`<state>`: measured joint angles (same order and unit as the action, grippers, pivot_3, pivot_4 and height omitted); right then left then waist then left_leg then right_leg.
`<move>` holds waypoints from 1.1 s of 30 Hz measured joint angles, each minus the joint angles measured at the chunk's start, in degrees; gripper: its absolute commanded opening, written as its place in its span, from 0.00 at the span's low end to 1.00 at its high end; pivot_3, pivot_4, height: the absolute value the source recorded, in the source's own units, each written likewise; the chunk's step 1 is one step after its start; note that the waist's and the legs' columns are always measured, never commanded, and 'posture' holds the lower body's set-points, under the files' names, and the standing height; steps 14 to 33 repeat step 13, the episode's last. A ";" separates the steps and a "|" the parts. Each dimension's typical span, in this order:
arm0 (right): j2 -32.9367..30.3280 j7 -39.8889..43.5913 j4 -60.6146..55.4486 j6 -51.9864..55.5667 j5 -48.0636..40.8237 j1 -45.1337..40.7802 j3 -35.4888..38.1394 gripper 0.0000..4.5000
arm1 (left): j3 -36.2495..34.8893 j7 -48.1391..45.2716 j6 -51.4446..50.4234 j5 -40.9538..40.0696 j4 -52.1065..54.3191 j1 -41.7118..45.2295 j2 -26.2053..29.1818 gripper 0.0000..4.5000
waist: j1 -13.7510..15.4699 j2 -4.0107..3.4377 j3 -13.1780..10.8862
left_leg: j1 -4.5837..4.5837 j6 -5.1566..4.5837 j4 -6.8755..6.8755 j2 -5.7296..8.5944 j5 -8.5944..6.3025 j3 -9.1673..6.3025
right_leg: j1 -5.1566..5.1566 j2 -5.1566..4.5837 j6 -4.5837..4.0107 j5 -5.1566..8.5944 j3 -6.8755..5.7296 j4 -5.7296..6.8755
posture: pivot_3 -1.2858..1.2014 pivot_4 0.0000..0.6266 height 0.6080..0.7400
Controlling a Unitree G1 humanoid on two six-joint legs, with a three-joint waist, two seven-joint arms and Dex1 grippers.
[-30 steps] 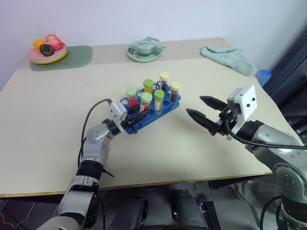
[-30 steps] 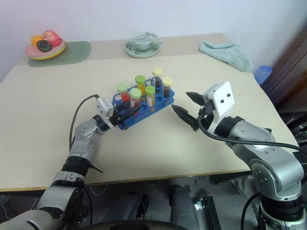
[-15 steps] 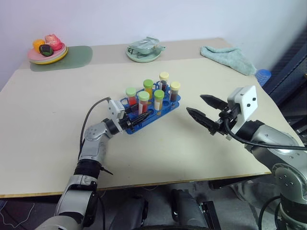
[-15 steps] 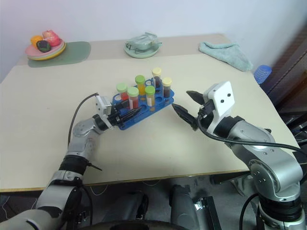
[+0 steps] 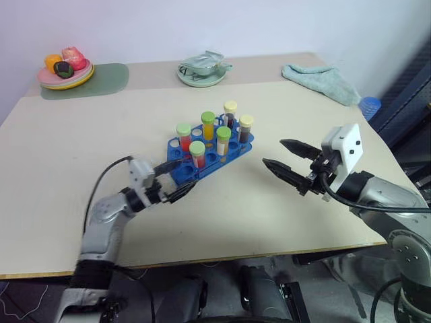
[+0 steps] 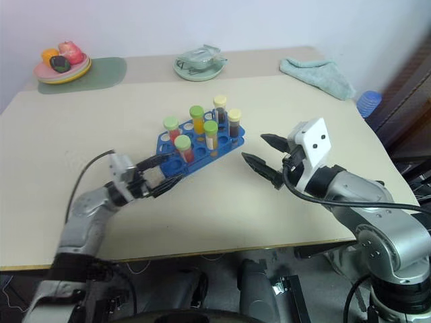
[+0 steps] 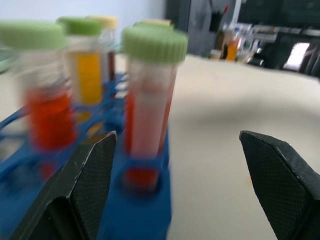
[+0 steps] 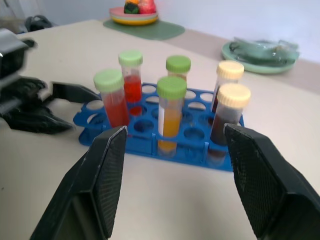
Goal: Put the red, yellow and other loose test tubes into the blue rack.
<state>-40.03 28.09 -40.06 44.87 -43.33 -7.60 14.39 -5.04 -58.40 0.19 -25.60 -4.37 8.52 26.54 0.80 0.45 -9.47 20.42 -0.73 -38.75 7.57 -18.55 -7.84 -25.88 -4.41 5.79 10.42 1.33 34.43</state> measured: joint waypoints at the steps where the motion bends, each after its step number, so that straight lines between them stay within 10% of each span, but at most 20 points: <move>1: -0.63 0.71 0.16 -0.24 0.00 1.57 0.88 0.70 | -1.29 -0.74 -0.14 -0.36 0.54 -1.24 1.62 0.89 | 0.01 -0.03 -0.01 | 0.00 0.00 0.02 0.00 0.00 0.01 | 0.01 0.00 0.00 0.00 0.00 -0.05 | 0.52 0.24 1.00; 13: -3.45 8.81 0.16 -6.58 2.71 21.10 15.43 0.70 | -14.23 -2.81 -7.20 -6.28 10.99 -13.85 15.05 0.89 | 0.07 -0.09 -0.05 | -0.11 -0.27 0.03 -0.02 -0.18 0.03 | 0.27 -0.01 0.02 0.01 -0.03 -0.29 | 0.52 0.24 1.00; 33: -3.45 8.81 0.16 -6.58 2.71 21.10 15.43 0.70 | -14.23 -2.81 -7.20 -6.28 10.99 -13.85 15.05 0.89 | 0.07 -0.09 -0.05 | -0.11 -0.27 0.03 -0.02 -0.18 0.03 | 0.27 -0.01 0.02 0.01 -0.03 -0.29 | 0.52 0.24 1.00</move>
